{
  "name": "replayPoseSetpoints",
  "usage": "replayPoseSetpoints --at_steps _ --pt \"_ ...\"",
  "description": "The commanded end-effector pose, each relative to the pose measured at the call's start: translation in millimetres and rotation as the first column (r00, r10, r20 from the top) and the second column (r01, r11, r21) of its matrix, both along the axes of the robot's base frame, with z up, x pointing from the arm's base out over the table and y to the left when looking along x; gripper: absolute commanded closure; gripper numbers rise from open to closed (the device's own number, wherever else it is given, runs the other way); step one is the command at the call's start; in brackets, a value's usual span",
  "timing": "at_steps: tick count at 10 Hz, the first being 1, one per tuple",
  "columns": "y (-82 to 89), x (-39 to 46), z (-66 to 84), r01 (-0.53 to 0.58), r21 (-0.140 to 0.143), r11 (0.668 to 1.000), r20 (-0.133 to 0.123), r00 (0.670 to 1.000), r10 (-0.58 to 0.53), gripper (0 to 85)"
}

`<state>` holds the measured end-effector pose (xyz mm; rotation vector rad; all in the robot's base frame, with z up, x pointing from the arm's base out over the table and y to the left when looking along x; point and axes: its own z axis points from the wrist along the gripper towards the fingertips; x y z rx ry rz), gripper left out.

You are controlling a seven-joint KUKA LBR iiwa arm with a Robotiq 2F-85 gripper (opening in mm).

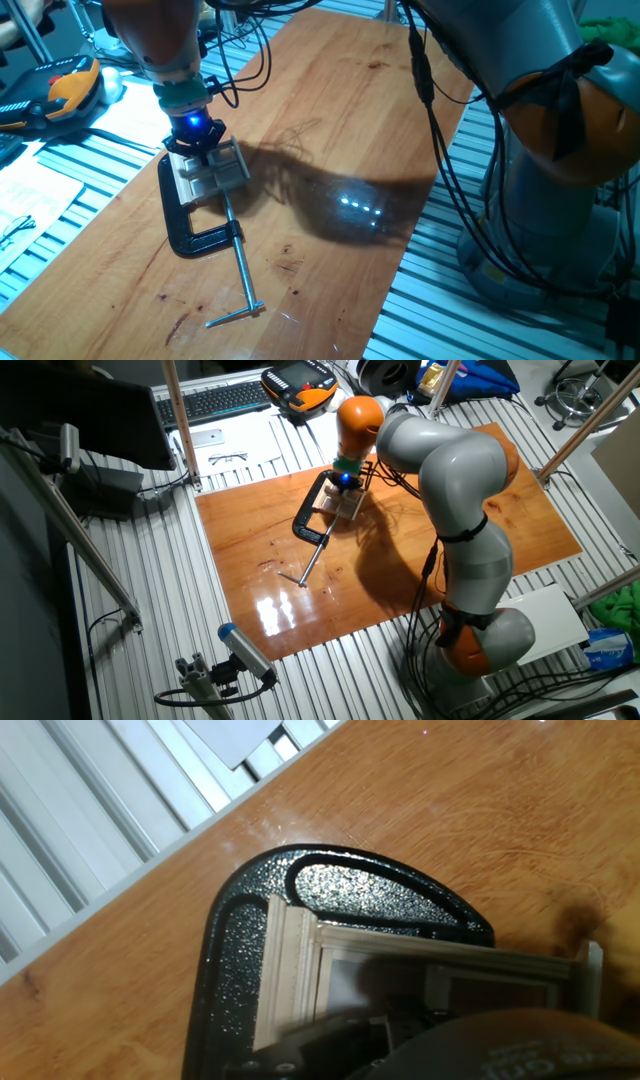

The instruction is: Close a sliding window

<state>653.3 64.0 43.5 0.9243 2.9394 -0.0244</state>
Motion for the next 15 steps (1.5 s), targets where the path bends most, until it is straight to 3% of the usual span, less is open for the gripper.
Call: replayPoseSetpoints --at_steps 1,9,15 --pt "-0.4 -0.3 -0.1 -0.002 -0.002 1.0 0.0 1.0 0.002 85.0" --pt "-3.0 -2.1 -0.2 -0.02 -0.026 0.999 -0.006 1.0 0.02 85.0" --pt "1.5 -1.7 12.2 0.005 0.014 1.0 -0.017 1.0 -0.005 85.0"
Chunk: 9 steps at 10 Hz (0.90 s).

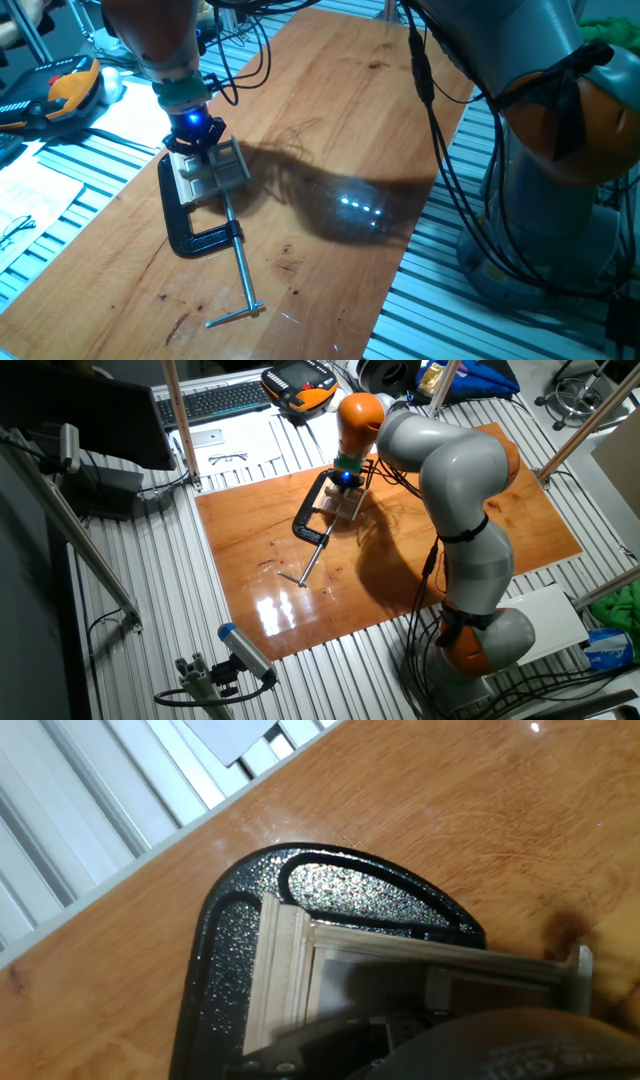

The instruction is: Close a sliding window

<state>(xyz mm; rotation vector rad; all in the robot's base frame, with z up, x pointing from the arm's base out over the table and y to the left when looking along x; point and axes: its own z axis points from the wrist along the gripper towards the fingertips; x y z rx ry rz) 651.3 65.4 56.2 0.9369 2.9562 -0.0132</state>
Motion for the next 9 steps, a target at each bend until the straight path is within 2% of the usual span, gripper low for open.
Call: replayPoseSetpoints --at_steps 1,3,5,6,8,9 --pt "0.2 -3.0 7.2 -0.009 0.0 1.0 -0.003 1.0 0.009 85.0" --pt "1.3 -9.0 22.9 -0.03 -0.011 0.999 -0.015 0.999 0.03 85.0" --pt "-1.7 -14.3 30.5 -0.116 -0.032 0.993 -0.02 0.993 0.115 85.0" --pt "-5.5 -17.9 36.3 -0.169 -0.033 0.985 -0.024 0.986 0.168 85.0" --pt "-9.4 -28.4 48.2 -0.254 -0.014 0.967 -0.033 0.967 0.253 85.0" --pt "-6.5 -32.3 55.6 -0.291 0.008 0.957 -0.044 0.956 0.291 85.0"
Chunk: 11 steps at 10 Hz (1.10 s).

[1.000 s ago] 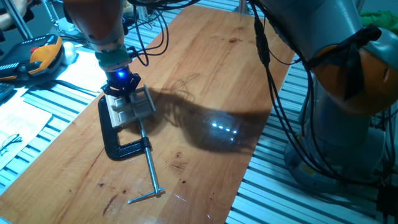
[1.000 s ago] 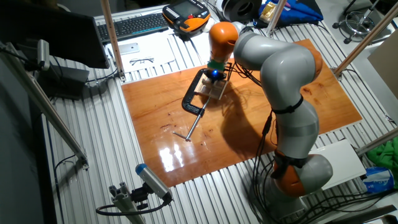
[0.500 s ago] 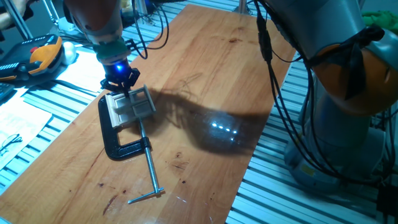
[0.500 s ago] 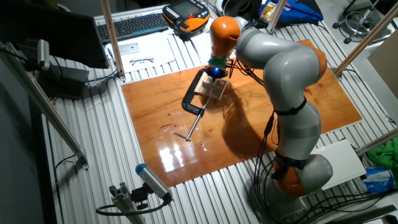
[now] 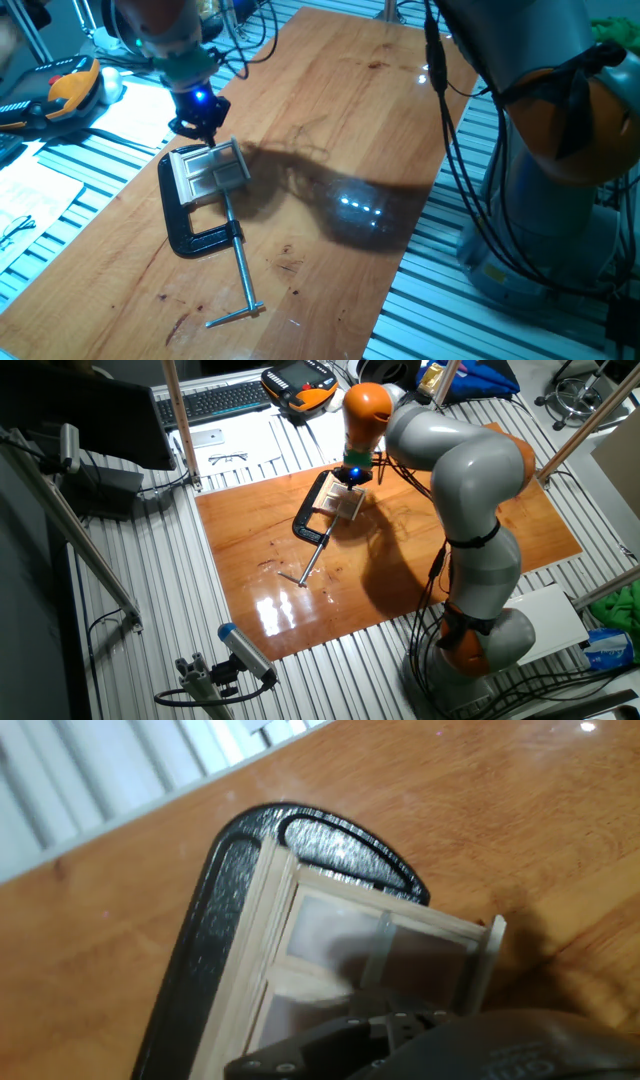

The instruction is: Close a sliding window

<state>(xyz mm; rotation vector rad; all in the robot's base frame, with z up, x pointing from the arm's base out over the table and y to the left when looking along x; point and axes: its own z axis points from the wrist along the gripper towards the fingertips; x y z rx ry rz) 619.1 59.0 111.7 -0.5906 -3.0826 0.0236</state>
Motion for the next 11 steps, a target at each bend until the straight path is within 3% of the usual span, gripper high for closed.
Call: replayPoseSetpoints --at_steps 1,2,4,5,6,7,8,11 --pt "6.2 -1.8 9.1 -0.064 0.003 0.998 -0.015 0.998 0.064 85.0" --pt "12.6 -3.9 19.8 -0.079 -0.008 0.997 -0.031 0.996 0.079 85.0" --pt "16.4 -10.3 35.6 -0.108 -0.007 0.994 -0.038 0.993 0.108 85.0" --pt "12.0 -14.1 39.2 -0.117 0.021 0.993 -0.036 0.992 0.118 85.0" --pt "8.6 -16.7 42.1 -0.121 0.046 0.992 -0.03 0.992 0.122 85.0" --pt "8.2 -17.8 43.3 -0.13 0.048 0.99 -0.016 0.991 0.131 85.0" --pt "8.5 -22.0 46.3 -0.144 0.024 0.989 0.004 0.99 0.144 85.0" --pt "6.8 -33.3 53.8 -0.176 0.009 0.984 0.028 0.984 0.176 85.0"
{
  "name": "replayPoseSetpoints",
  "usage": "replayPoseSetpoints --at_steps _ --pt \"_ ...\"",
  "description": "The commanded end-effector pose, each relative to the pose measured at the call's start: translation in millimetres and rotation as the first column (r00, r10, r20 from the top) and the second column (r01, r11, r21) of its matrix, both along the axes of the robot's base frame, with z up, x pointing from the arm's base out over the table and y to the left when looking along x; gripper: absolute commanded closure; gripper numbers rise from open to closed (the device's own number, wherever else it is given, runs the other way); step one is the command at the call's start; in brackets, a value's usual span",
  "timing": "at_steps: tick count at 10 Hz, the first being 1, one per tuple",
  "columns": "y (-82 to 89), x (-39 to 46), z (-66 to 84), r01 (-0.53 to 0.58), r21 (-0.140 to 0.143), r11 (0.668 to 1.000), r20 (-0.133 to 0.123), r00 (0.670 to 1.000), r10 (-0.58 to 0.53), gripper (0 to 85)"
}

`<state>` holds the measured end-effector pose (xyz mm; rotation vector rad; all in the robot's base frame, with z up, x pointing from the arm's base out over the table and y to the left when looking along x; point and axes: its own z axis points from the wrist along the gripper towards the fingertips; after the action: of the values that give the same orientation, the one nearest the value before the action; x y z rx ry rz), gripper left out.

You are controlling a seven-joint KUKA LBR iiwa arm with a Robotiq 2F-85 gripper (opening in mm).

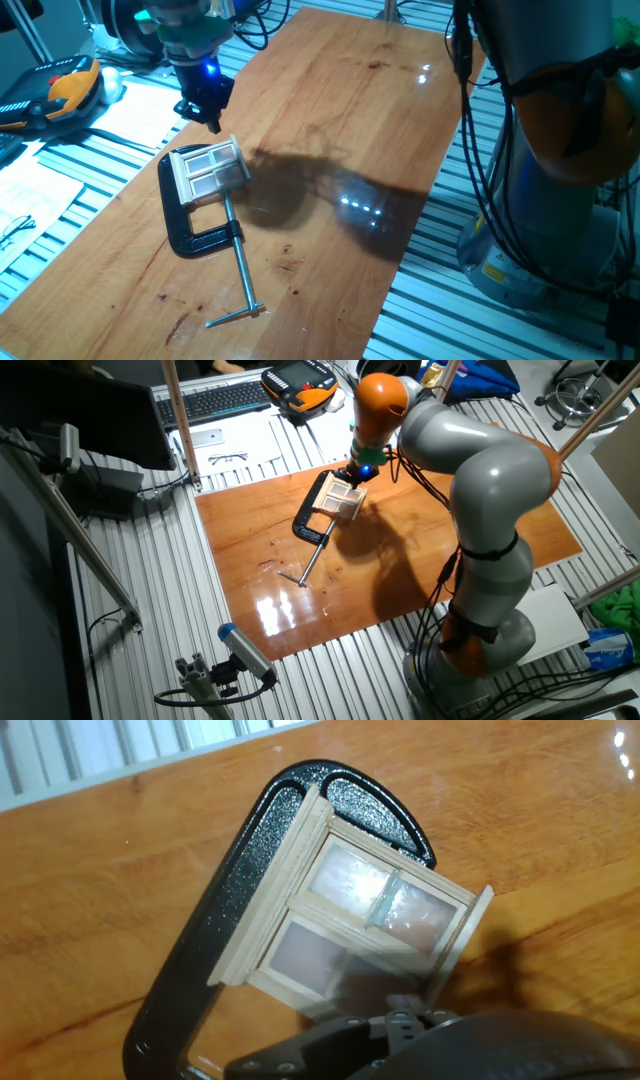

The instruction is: Close a sliding window

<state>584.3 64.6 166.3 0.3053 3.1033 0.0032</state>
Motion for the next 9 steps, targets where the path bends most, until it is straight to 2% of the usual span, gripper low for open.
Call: replayPoseSetpoints --at_steps 1,3,5,8,9 --pt "-1.4 -2.0 1.1 -0.006 0.002 1.0 -0.001 1.0 0.006 85.0" --pt "-2.6 -9.3 3.8 -0.034 -0.022 0.999 -0.002 0.999 0.034 85.0" --pt "-2.8 -15.6 6.1 -0.046 -0.023 0.999 -0.007 0.999 0.046 85.0" --pt "-5.1 -18.5 7.6 -0.054 -0.017 0.998 -0.041 0.998 0.053 85.0" --pt "-5.3 -21.5 8.4 -0.057 -0.02 0.998 -0.043 0.998 0.056 85.0"
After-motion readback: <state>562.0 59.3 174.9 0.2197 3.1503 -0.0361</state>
